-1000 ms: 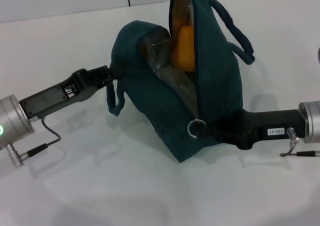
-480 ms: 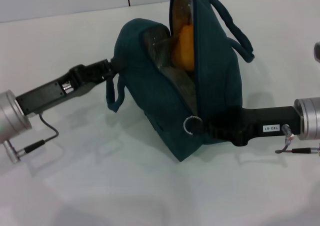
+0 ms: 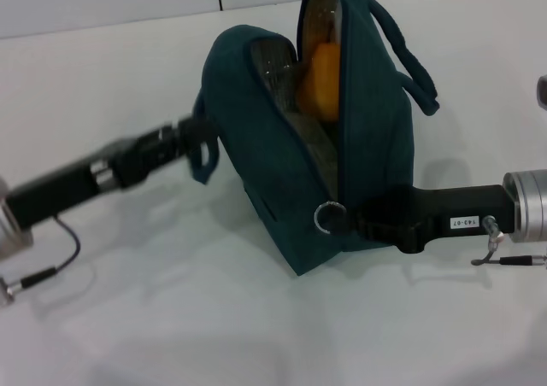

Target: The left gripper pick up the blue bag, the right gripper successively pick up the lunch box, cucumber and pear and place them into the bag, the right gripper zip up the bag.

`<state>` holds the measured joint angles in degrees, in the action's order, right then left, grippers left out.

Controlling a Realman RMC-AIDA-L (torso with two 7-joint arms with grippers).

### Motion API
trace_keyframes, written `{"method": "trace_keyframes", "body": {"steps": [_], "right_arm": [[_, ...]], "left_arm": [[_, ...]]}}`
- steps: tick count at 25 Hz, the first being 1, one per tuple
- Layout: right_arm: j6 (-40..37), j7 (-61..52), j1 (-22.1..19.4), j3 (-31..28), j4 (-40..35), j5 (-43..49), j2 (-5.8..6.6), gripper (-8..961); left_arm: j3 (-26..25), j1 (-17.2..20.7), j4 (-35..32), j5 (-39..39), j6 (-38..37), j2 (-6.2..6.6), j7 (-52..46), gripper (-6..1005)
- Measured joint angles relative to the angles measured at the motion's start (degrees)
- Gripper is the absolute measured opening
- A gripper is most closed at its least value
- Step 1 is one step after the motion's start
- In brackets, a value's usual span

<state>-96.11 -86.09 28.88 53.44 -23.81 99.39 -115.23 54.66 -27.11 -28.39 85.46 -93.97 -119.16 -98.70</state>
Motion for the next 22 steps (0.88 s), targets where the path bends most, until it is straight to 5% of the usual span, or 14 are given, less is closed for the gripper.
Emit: {"method": "trace_keyframes", "body": {"steps": [9, 18, 22], "right_arm": [[0.29, -0.13, 0.49, -0.56, 0.00, -0.61, 0.01, 6], [2.34, -0.07, 3.34, -0.68, 0.00, -0.71, -0.22, 7], [2.63, -0.14, 4.46, -0.53, 0.22, -2.43, -0.38, 7]], "left_arm": [[0.20, 7.07, 8.74, 1.68, 3.01, -0.98, 16.72, 481], [9.87, 3.60, 19.89, -7.05, 8.20, -1.61, 25.34, 481], [10.47, 1.54, 22.23, -8.37, 8.99, -1.61, 27.98, 481]]}}
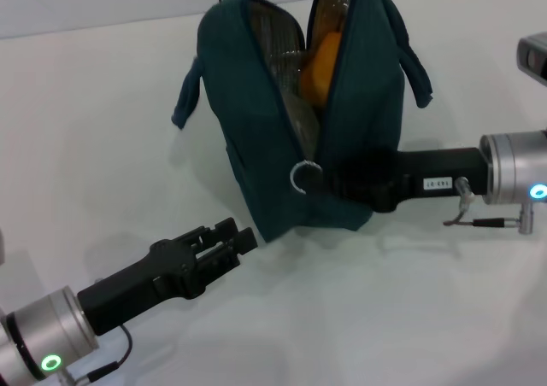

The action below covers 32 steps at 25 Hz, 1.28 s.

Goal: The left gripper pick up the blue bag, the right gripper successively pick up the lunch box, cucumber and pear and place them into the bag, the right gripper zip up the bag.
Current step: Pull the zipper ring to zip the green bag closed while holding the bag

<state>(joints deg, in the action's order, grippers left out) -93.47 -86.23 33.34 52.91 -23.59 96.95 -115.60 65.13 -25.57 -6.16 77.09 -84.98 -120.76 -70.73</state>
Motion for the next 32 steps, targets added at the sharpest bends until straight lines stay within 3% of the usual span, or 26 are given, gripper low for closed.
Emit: {"method": "trace_keyframes", "body": {"steps": [11, 25, 32], "right_arm": [[0.33, -0.05, 3.63, 0.12, 2.97, -1.13, -0.06, 6], [-1.36, -0.92, 4.58, 0.26, 4.03, -2.94, -0.06, 7], [-2.98, -1.07, 4.59, 0.24, 4.26, -3.46, -0.10, 7]], "left_arm": [[-0.14, -2.20, 3.54, -4.65, 2.10, 0.01, 5.57, 482], [-0.56, -5.96, 8.50, -6.41, 7.02, 0.00, 9.82, 481], [-0.62, -5.92, 8.81, -8.09, 6.85, 0.00, 11.15, 482]]}}
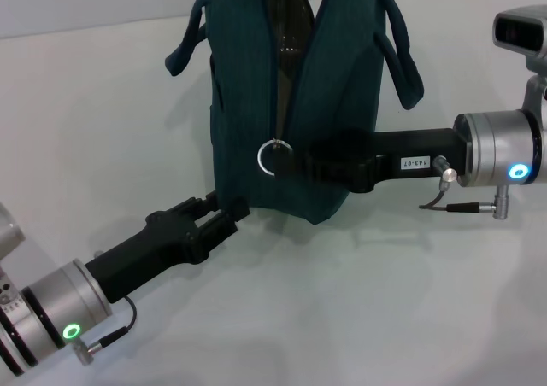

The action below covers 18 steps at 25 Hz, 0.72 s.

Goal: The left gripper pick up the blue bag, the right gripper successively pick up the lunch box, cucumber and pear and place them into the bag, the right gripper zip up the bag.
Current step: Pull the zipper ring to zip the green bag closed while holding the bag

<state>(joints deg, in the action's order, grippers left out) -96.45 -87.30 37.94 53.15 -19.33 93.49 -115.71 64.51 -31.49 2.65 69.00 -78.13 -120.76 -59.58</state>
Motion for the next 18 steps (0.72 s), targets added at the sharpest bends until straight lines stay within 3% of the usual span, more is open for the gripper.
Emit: {"method": "trace_keyframes", "body": {"steps": [6, 18], "right_arm": [[-0.34, -0.08, -0.31, 0.21, 0.28, -0.08, -0.03, 7], [-0.74, -0.95, -0.66, -0.40, 0.92, -2.48, 0.07, 7]], "left_arm": [[0.00, -0.16, 0.11, -0.69, -1.12, 0.00, 1.60, 454], [0.51, -1.19, 1.67, -0.30, -1.24, 0.00, 5.60, 288]]}}
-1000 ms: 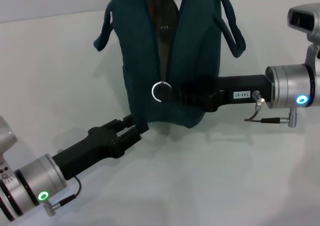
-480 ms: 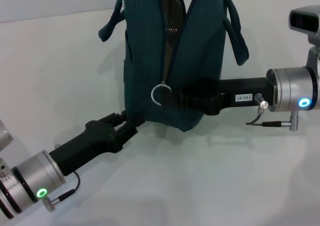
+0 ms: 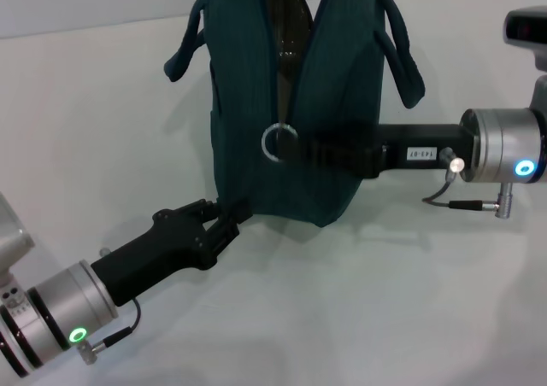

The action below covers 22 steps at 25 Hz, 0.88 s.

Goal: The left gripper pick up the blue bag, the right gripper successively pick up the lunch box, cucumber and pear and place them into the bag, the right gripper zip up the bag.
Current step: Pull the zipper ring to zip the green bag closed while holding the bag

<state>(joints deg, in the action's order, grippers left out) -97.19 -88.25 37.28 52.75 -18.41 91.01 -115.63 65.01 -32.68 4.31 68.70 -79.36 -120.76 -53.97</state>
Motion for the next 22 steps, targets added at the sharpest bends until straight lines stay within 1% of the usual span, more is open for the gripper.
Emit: {"method": "trace_keyframes", "body": {"steps": [10, 18, 22], "right_arm": [[0.31, -2.95, -0.98, -0.02, 0.67, -6.06, 0.02, 7], [0.60, -3.26, -2.15, -0.03, 0.67, -11.75, 0.14, 6], [0.77, -3.26, -2.21, -0.01, 0.62, -12.63, 0.20, 6]], "left_arm": [[0.03, 0.30, 1.92, 0.16, 0.25, 0.00, 3.62, 211], [0.02, 0.28, 2.38, 2.69, 1.64, 0.00, 6.31, 152], [0.02, 0.08, 2.56, 2.96, 2.76, 0.00, 6.87, 148]]}}
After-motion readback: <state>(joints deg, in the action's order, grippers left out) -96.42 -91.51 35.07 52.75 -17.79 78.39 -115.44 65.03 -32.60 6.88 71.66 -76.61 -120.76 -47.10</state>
